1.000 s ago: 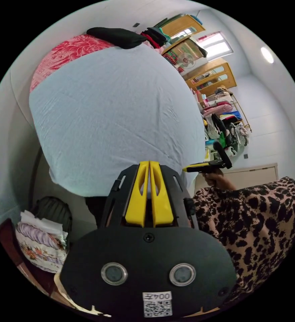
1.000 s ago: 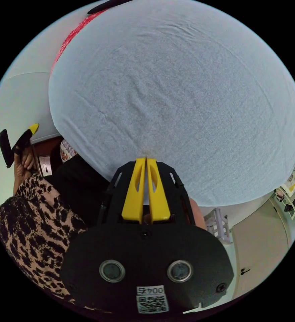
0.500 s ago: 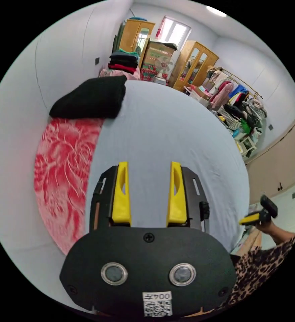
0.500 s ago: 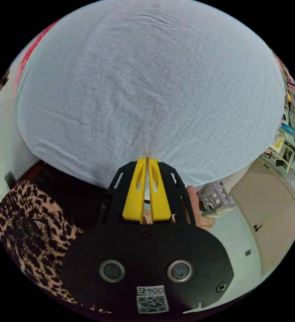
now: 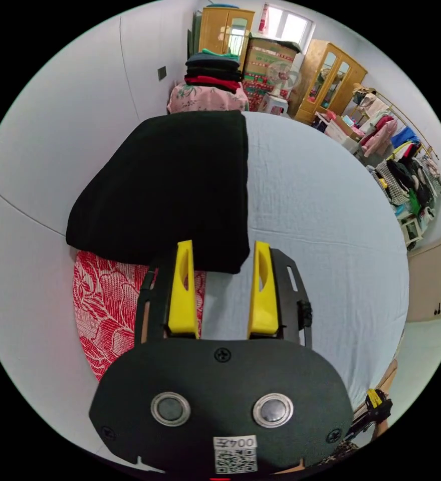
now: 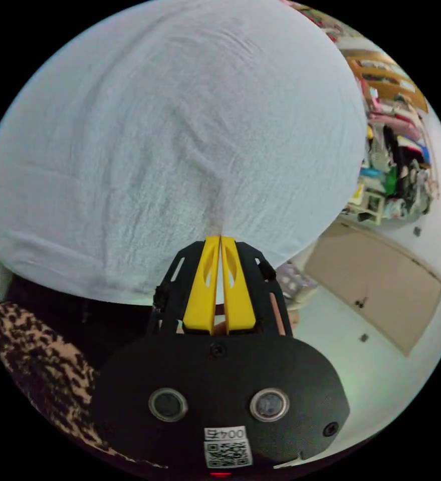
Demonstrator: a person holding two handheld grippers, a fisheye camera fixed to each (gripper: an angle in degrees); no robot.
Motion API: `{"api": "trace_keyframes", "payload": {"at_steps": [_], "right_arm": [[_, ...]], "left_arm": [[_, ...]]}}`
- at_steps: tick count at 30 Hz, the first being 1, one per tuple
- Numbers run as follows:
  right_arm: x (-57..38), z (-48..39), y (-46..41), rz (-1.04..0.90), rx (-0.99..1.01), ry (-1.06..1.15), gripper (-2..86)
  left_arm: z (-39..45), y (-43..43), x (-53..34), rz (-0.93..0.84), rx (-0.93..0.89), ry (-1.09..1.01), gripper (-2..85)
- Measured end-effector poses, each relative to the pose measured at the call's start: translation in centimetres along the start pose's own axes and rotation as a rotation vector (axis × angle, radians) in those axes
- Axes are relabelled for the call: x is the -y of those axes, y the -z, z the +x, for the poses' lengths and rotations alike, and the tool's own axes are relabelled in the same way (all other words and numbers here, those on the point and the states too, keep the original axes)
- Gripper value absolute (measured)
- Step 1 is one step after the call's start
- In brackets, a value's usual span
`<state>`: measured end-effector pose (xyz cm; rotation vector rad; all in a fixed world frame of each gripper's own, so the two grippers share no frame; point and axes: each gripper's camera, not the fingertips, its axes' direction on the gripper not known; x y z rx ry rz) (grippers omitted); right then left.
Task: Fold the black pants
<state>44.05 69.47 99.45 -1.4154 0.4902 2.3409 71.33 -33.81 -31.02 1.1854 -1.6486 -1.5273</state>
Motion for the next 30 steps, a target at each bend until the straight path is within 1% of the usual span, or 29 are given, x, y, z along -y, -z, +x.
{"api": "trace_keyframes", "payload": {"at_steps": [2, 3, 4, 5, 7, 9, 11, 14, 15, 16, 18, 19, 21, 23, 24, 25, 26, 27, 28, 30], "right_arm": [[-0.5, 4.2, 1.0, 0.016, 0.39, -0.06, -0.7], [-0.6, 5.2, 1.0, 0.016, 0.484, -0.077, -0.7], [-1.0, 6.8, 0.9, 0.018, 0.647, -0.109, -0.7], [-1.4, 8.0, 0.6, 0.032, 0.75, -0.14, -0.7], [-2.1, 8.7, 0.3, 0.05, 0.764, -0.158, -0.7], [-2.2, 8.4, -0.5, -0.008, 0.697, -0.162, -0.7], [-2.9, 8.7, 0.2, 0.075, 0.641, -0.155, -0.8], [-3.6, 8.5, 1.0, 0.116, 0.552, -0.109, -0.8], [-3.8, 8.5, 1.1, 0.124, 0.535, -0.103, -0.8], [-4.3, 8.6, 1.2, 0.136, 0.514, -0.103, -0.7], [-5.1, 8.8, 1.3, 0.167, 0.496, -0.1, -0.7], [-5.7, 9.1, 1.3, 0.192, 0.485, -0.085, -0.6], [-6.4, 10.0, 1.0, 0.217, 0.506, -0.079, -0.6], [-7.1, 12.1, 0.1, 0.228, 0.605, -0.088, -0.6], [-7.3, 12.7, -0.2, 0.227, 0.637, -0.092, -0.7], [-7.5, 14.0, -0.9, 0.224, 0.711, -0.101, -0.7], [-7.8, 15.2, -1.6, 0.221, 0.78, -0.107, -0.8], [-7.9, 15.7, -1.9, 0.22, 0.807, -0.106, -0.8], [-8.3, 16.6, -2.4, 0.222, 0.845, -0.098, -0.8], [-8.7, 17.6, -2.9, 0.232, 0.875, -0.081, -0.8]], "left_arm": [[-0.3, 0.2, -0.1, -0.007, -0.012, 0.021, 10.6], [-0.5, 0.6, -0.2, -0.013, -0.034, 0.027, 8.0], [-0.6, 1.0, -0.3, -0.009, -0.047, 0.025, 7.1], [-0.8, 2.1, -0.5, 0.008, -0.079, 0.029, 5.1], [-1.3, 4.3, -1.2, 0.062, -0.118, 0.024, 4.1], [-1.8, 8.7, -2.5, 0.182, -0.14, -0.013, 3.3], [-2.2, 12.7, -3.4, 0.266, -0.148, -0.041, 3.0], [-2.4, 20.4, -4.8, 0.388, -0.197, -0.11, 2.6], [-1.7, 24.0, -5.5, 0.434, -0.207, -0.153, 2.5], [-1.0, 26.0, -5.9, 0.456, -0.213, -0.179, 2.5], [2.8, 33.8, -8.2, 0.547, -0.272, -0.342, 2.5], [4.0, 35.7, -8.9, 0.557, -0.283, -0.386, 2.6], [9.1, 41.8, -11.3, 0.567, -0.279, -0.505, 2.8], [12.1, 43.7, -12.3, 0.54, -0.311, -0.526, 3.0], [13.8, 43.5, -12.5, 0.501, -0.344, -0.516, 3.2], [14.6, 42.9, -12.5, 0.468, -0.361, -0.513, 3.2], [15.9, 41.2, -12.5, 0.389, -0.411, -0.492, 3.6], [16.2, 39.6, -13.4, 0.38, -0.511, -0.431, 4.1], [16.1, 38.9, -14.0, 0.382, -0.565, -0.389, 4.5], [15.7, 36.4, -17.5, 0.343, -0.756, -0.232, 6.4]]}}
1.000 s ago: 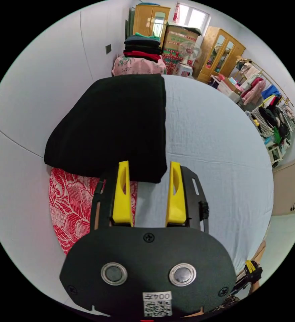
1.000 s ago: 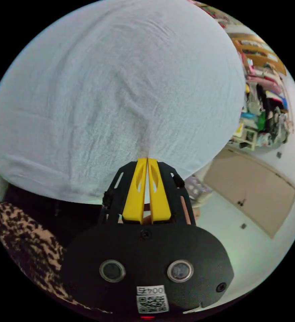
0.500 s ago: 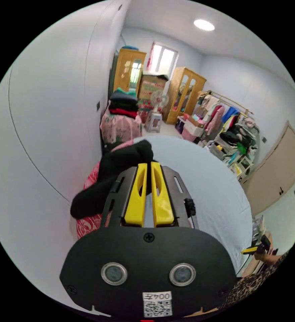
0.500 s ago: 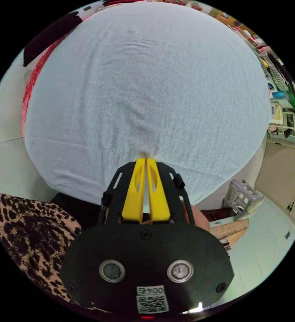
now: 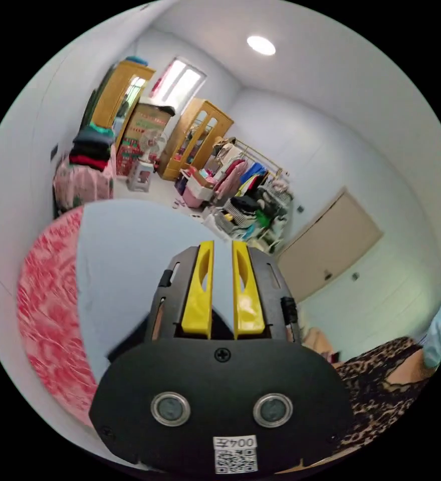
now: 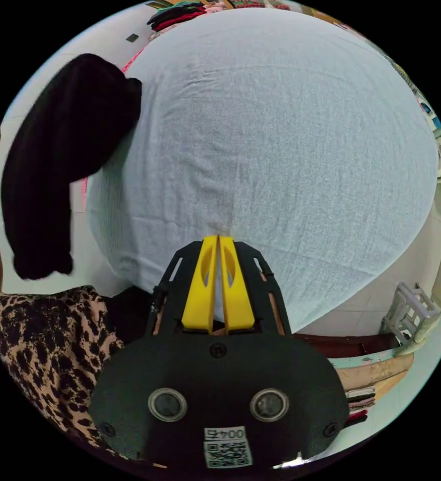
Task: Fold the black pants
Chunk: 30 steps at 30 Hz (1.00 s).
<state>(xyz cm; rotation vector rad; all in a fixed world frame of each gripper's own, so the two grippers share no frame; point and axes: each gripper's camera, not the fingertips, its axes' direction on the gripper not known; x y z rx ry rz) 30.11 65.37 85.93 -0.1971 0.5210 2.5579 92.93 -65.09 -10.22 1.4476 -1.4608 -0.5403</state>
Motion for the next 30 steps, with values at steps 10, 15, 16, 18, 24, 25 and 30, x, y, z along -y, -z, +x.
{"api": "trace_keyframes", "payload": {"at_steps": [10, 15, 16, 18, 24, 25, 30], "right_arm": [[-0.3, 4.7, 3.1, -0.048, 0.136, 0.056, -0.8], [-0.4, 6.9, 4.5, -0.065, 0.204, 0.046, -0.7], [-0.4, 7.4, 4.8, -0.073, 0.216, 0.038, -0.7], [-0.3, 7.9, 5.3, -0.086, 0.221, 0.034, -0.7], [-0.5, 8.3, 8.0, -0.07, 0.278, 0.061, -0.5], [-0.6, 8.2, 8.6, -0.065, 0.285, 0.072, -0.4], [-0.9, 7.7, 10.4, -0.055, 0.301, 0.111, 2.1]], "left_arm": [[15.3, 9.4, -8.6, 0.269, 0.18, 0.323, 0.5], [28.6, 12.5, -10.3, 0.403, 0.047, 0.081, 0.3], [30.0, 12.5, -10.6, 0.405, 0.044, 0.061, 0.3], [34.2, 12.1, -11.8, 0.419, 0.062, 0.011, 0.4], [38.9, 10.4, -14.0, 0.432, 0.052, -0.069, 0.7], [38.9, 10.4, -14.1, 0.44, 0.048, -0.072, 0.7], [38.0, 10.0, -14.8, 0.464, 0.008, -0.079, 0.4]]}}
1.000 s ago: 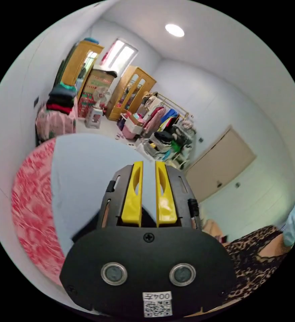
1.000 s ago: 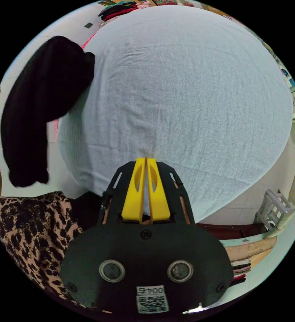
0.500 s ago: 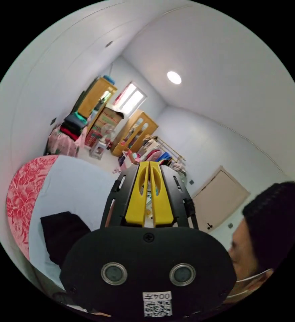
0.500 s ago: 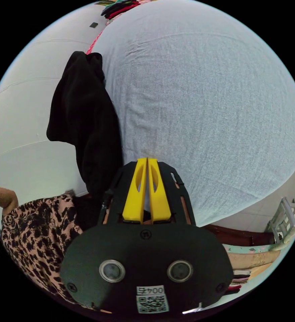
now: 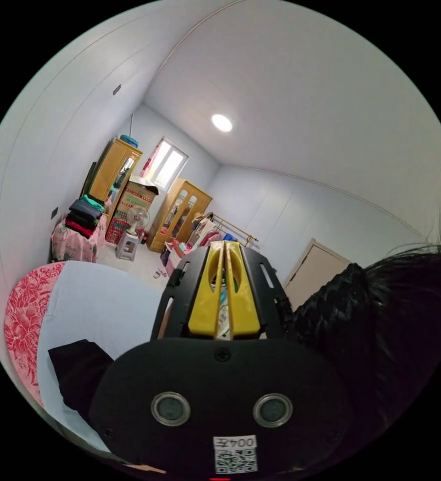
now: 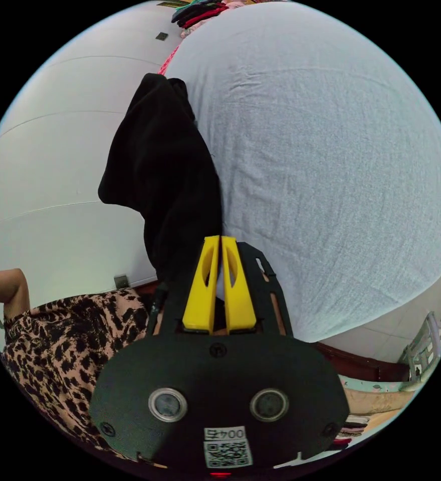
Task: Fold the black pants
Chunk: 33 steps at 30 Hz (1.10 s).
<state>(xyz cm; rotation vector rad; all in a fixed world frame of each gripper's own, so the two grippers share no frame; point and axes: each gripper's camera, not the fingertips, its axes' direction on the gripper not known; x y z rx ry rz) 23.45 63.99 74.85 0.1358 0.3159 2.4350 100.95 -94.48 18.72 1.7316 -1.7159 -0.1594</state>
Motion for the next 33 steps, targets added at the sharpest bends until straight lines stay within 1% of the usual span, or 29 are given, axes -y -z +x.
{"api": "trace_keyframes", "payload": {"at_steps": [5, 8, 11, 13, 15, 16, 17, 18, 19, 20, 21, 22, 23, 26, 28, 30, 32, 33], "right_arm": [[-0.1, -0.5, 0.4, -0.02, -0.003, 0.037, 9.9], [0.0, -0.5, 0.8, -0.025, -0.002, 0.038, 12.4], [0.7, -0.3, 0.9, -0.035, 0.02, 0.024, 13.1], [1.3, -0.2, 0.5, -0.067, 0.054, 0.01, 10.6], [1.7, -0.4, 0.0, -0.09, 0.102, 0.03, 6.2], [2.1, -0.6, 0.2, -0.105, 0.108, 0.042, 5.2], [2.5, -1.1, 1.1, -0.1, 0.144, 0.061, 4.6], [2.7, -1.4, 1.9, -0.08, 0.19, 0.074, 4.4], [3.1, -2.1, 3.8, -0.028, 0.314, 0.094, 4.1], [3.6, -3.2, 5.6, 0.02, 0.405, 0.124, 4.0], [3.9, -3.8, 6.6, 0.042, 0.435, 0.146, 4.0], [4.6, -5.2, 8.4, 0.081, 0.482, 0.19, 3.9], [5.3, -6.6, 10.0, 0.114, 0.52, 0.219, 3.9], [7.1, -8.9, 12.0, 0.174, 0.554, 0.218, 4.0], [8.3, -9.9, 11.6, 0.161, 0.505, 0.194, 4.3], [9.6, -10.5, 9.6, 0.089, 0.409, 0.163, 4.9], [10.8, -11.1, 5.2, -0.053, 0.253, 0.155, 5.7], [10.9, -11.1, 4.3, -0.078, 0.228, 0.159, 5.9]], "left_arm": [[-1.4, 0.8, -1.9, -0.008, -0.055, -0.02, 0.2], [-1.9, 2.8, -3.2, 0.051, -0.066, -0.062, 0.2], [-3.3, 4.5, -3.7, 0.117, -0.08, -0.089, 0.3], [-5.1, 4.4, -3.9, 0.083, -0.053, -0.061, 0.4], [-8.7, 4.0, -4.7, 0.046, 0.11, 0.0, 0.5], [-9.9, 4.0, -5.0, 0.05, 0.158, 0.001, 0.6], [-12.4, 4.0, -6.0, 0.061, 0.246, -0.029, 0.7], [-15.2, 4.0, -7.3, 0.053, 0.325, -0.066, 0.7], [-16.7, 3.9, -8.0, 0.04, 0.363, -0.073, 0.7], [-19.9, 3.7, -9.6, -0.015, 0.429, -0.079, 0.8], [-23.1, 3.3, -11.3, -0.084, 0.481, -0.066, 0.7], [-24.6, 3.1, -12.3, -0.116, 0.498, -0.062, 0.7], [-27.3, 2.6, -14.5, -0.188, 0.514, -0.069, 0.6], [-33.1, 1.7, -19.9, -0.321, 0.53, 0.02, 0.3], [-35.5, 0.7, -22.8, -0.36, 0.539, 0.034, 0.2], [-37.8, -1.5, -26.4, -0.462, 0.545, 0.0, 0.2], [-39.6, -3.2, -28.8, -0.534, 0.533, 0.014, 0.1], [-40.7, -4.3, -30.2, -0.588, 0.507, 0.004, 0.1]]}}
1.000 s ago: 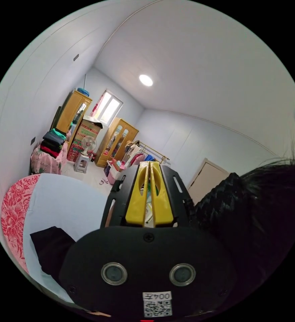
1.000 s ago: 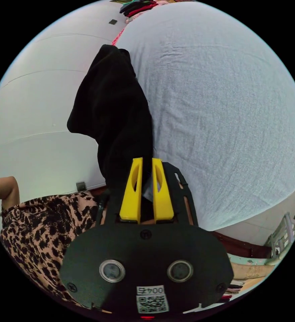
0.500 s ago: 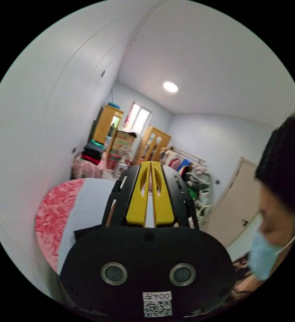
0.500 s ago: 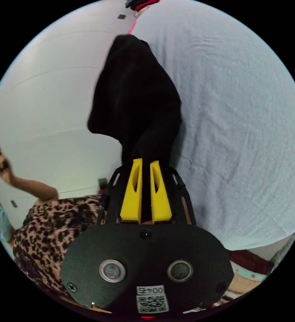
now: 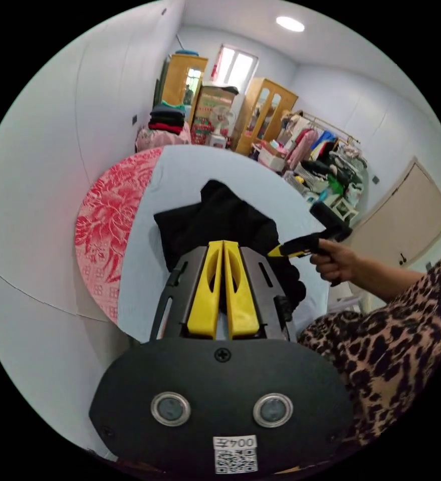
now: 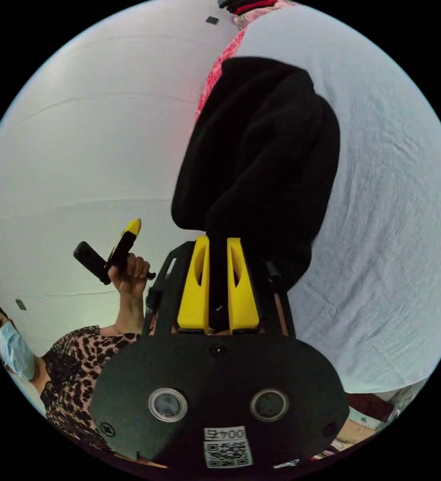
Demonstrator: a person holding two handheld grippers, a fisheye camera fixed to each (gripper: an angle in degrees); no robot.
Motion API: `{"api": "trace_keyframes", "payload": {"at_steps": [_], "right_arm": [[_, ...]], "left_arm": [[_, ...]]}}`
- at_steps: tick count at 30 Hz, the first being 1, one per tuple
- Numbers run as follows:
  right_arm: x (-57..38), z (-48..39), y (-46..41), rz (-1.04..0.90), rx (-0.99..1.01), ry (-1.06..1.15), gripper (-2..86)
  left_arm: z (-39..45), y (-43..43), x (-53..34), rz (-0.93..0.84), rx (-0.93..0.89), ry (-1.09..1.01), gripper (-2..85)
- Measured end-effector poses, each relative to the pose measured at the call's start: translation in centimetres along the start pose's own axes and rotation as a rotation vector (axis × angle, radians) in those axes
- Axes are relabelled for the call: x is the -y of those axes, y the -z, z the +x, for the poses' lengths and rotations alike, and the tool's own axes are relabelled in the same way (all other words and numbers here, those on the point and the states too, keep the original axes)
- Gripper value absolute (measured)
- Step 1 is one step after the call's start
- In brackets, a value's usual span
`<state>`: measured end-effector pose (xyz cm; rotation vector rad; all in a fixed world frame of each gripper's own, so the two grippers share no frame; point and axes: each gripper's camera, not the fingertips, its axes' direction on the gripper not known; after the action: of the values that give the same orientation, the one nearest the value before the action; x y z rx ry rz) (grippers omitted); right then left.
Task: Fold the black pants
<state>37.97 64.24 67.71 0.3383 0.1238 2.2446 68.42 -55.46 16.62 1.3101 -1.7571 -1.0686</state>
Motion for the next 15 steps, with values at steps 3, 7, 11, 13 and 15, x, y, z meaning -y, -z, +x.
{"api": "trace_keyframes", "payload": {"at_steps": [3, 7, 11, 13, 15], "right_arm": [[-0.1, 0.8, -2.0, -0.041, 0.06, -0.008, 7.0], [-1.7, 0.0, 1.4, -0.021, 0.001, 0.077, 11.3], [-3.7, 1.2, 4.6, -0.007, -0.094, 0.049, 16.5], [-4.7, 1.8, 5.3, 0.028, -0.098, 0.055, 17.2], [-6.0, 2.2, 5.8, 0.07, -0.114, 0.061, 17.8]], "left_arm": [[-0.4, -4.0, -0.5, -0.097, 0.029, -0.041, 0.2], [-0.6, -6.7, -0.9, -0.117, -0.051, -0.108, 0.4], [-1.5, -10.2, -1.2, -0.174, -0.158, -0.078, 1.2], [-1.9, -11.6, -1.4, -0.202, -0.167, -0.068, 2.0], [-2.6, -13.3, -1.7, -0.236, -0.158, -0.068, 4.7]]}}
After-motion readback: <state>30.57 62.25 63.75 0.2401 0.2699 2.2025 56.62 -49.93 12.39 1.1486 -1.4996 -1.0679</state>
